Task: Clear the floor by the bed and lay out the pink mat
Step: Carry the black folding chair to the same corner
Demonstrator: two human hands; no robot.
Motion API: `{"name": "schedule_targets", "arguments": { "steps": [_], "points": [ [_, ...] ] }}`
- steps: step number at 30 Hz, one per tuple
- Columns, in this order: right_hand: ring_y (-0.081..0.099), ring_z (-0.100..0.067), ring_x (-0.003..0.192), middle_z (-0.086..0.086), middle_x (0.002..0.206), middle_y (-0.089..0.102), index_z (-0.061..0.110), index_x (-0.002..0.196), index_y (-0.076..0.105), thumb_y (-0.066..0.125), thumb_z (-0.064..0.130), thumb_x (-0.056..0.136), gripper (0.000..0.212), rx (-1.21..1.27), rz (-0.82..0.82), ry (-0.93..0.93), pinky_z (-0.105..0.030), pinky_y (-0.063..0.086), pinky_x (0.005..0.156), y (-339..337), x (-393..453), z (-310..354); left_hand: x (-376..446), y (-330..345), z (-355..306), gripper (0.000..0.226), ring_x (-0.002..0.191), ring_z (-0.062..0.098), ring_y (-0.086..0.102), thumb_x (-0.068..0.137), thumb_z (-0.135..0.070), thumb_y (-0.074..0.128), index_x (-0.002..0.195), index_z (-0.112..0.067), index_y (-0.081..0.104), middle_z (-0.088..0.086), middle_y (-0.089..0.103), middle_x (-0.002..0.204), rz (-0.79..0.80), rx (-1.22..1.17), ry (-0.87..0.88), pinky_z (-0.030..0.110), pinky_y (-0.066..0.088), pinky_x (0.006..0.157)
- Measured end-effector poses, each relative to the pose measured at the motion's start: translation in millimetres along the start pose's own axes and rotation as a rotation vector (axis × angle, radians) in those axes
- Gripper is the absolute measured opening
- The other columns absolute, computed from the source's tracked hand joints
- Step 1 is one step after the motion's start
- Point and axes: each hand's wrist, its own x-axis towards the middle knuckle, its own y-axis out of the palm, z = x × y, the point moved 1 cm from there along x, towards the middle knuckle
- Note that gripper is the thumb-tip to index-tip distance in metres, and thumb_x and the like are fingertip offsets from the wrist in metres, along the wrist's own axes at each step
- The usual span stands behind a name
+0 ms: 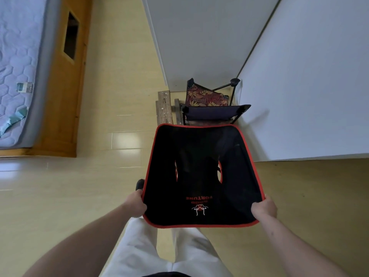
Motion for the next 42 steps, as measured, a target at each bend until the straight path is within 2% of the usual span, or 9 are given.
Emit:
{"name": "schedule_targets", "arguments": {
  "steps": [4, 9, 11, 17, 21, 27, 32, 36, 42],
  "points": [
    [0.062, -0.045, 0.113, -0.022, 0.133, 0.058, 0.002, 0.139, 0.043, 0.066, 0.003, 0.086, 0.058, -0.098, 0.046, 0.071, -0.047, 0.056, 0.092, 11.3, -6.3, -9.5, 7.6, 1.5, 6.8, 0.024, 0.089, 0.022, 0.062, 0.074, -0.018, 0.047, 0.097, -0.016, 0.053, 0.004, 0.067, 0.1, 0.084, 0.118, -0.014, 0.027, 0.05, 0.071],
    [0.059, -0.036, 0.124, -0.012, 0.145, 0.054, 0.014, 0.151, 0.042, 0.063, 0.006, 0.085, 0.071, -0.142, 0.141, -0.102, -0.041, 0.054, 0.1, 27.9, -39.9, -8.5, -7.4, 14.9, -4.1, 0.057, 0.115, 0.021, 0.058, 0.083, -0.002, 0.046, 0.139, -0.012, 0.048, 0.004, 0.062, 0.129, 0.141, -0.068, 0.026, 0.022, 0.047, 0.094],
    [0.06, -0.032, 0.122, -0.01, 0.146, 0.051, 0.017, 0.152, 0.042, 0.062, 0.006, 0.087, 0.069, -0.159, 0.186, -0.154, -0.039, 0.055, 0.095, 36.6, -58.5, 0.0, -11.9, 18.7, -10.6, 0.058, 0.125, 0.023, 0.054, 0.086, 0.0, 0.047, 0.144, -0.011, 0.044, 0.005, 0.056, 0.137, 0.153, -0.085, 0.036, 0.024, 0.046, 0.099],
    [0.067, -0.022, 0.104, -0.003, 0.14, 0.053, 0.023, 0.145, 0.048, 0.063, 0.008, 0.086, 0.063, -0.193, 0.278, -0.353, -0.037, 0.059, 0.085, 75.7, -119.3, 37.6, -25.6, 4.5, -2.8, 0.058, 0.125, 0.024, 0.055, 0.084, 0.0, 0.047, 0.139, -0.015, 0.052, 0.004, 0.057, 0.136, 0.062, -0.117, 0.127, 0.03, 0.048, 0.104],
    [0.064, -0.019, 0.109, 0.0, 0.143, 0.05, 0.023, 0.144, 0.048, 0.06, 0.01, 0.089, 0.058, -0.226, 0.298, -0.499, -0.027, 0.053, 0.081, 107.5, -176.2, 69.1, -37.8, -20.5, 38.9, 0.049, 0.117, 0.022, 0.06, 0.083, -0.004, 0.052, 0.131, -0.015, 0.058, 0.002, 0.061, 0.13, -0.021, -0.157, 0.179, 0.028, 0.051, 0.097],
    [0.058, -0.02, 0.123, 0.002, 0.145, 0.047, 0.023, 0.147, 0.046, 0.058, 0.015, 0.093, 0.056, -0.331, 0.285, -0.684, -0.031, 0.052, 0.098, 138.4, -260.5, 111.0, -55.7, -73.2, 133.9, 0.057, 0.124, 0.022, 0.056, 0.08, -0.001, 0.047, 0.134, -0.015, 0.057, 0.005, 0.057, 0.137, -0.133, -0.111, 0.229, 0.025, 0.047, 0.098],
    [0.061, -0.018, 0.114, 0.003, 0.145, 0.046, 0.023, 0.147, 0.047, 0.056, 0.014, 0.096, 0.052, -0.366, 0.189, -0.79, -0.025, 0.048, 0.084, 151.1, -338.7, 148.3, -86.2, -125.1, 221.8, 0.056, 0.12, 0.019, 0.059, 0.079, -0.007, 0.049, 0.132, -0.025, 0.059, -0.001, 0.057, 0.138, -0.245, -0.126, 0.314, 0.028, 0.05, 0.097],
    [0.058, -0.019, 0.123, 0.003, 0.14, 0.054, 0.021, 0.14, 0.055, 0.058, 0.011, 0.096, 0.046, -0.276, 0.115, -0.927, -0.032, 0.05, 0.1, 164.3, -415.3, 188.4, -120.9, -173.5, 290.4, 0.052, 0.123, 0.017, 0.056, 0.081, -0.011, 0.052, 0.13, -0.028, 0.059, -0.003, 0.057, 0.136, -0.359, -0.104, 0.363, 0.029, 0.049, 0.1],
    [0.057, -0.019, 0.121, 0.006, 0.144, 0.049, 0.025, 0.14, 0.053, 0.062, 0.011, 0.094, 0.049, -0.308, 0.081, -1.077, -0.027, 0.05, 0.087, 168.5, -475.6, 243.2, -155.2, -244.6, 298.9, 0.05, 0.119, 0.016, 0.057, 0.082, -0.011, 0.056, 0.129, -0.03, 0.058, -0.003, 0.057, 0.134, -0.526, -0.046, 0.473, 0.031, 0.048, 0.099]
  ]
}}
